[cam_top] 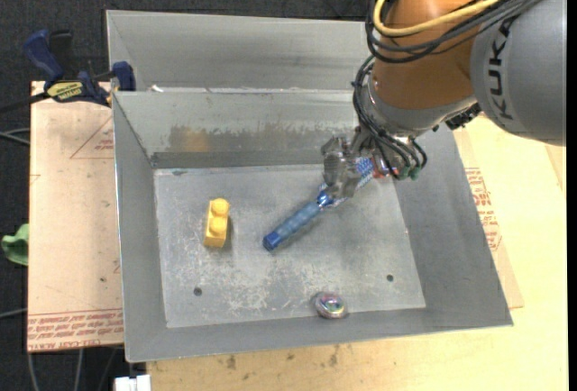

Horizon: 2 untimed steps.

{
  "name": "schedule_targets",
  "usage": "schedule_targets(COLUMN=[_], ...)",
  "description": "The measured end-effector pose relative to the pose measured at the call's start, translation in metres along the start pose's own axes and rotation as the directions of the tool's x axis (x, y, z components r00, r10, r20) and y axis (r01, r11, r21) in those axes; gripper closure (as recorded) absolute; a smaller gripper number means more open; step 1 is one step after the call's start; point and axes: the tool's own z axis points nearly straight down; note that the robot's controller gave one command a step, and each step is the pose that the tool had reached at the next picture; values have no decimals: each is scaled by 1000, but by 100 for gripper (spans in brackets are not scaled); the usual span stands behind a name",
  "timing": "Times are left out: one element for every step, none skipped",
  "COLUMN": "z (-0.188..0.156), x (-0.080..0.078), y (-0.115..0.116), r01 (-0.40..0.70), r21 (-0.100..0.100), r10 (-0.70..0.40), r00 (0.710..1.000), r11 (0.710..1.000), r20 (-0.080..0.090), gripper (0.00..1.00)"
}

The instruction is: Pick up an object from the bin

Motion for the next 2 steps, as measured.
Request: schedule_targets(z=[5, 167], x=[2, 3], y=[0, -31], r01=[1, 165], r21=[0, -3], r10=[-1, -165], r00=[1000, 986], r11=[1000, 986], r20=[-9, -8], gripper=[0, 0])
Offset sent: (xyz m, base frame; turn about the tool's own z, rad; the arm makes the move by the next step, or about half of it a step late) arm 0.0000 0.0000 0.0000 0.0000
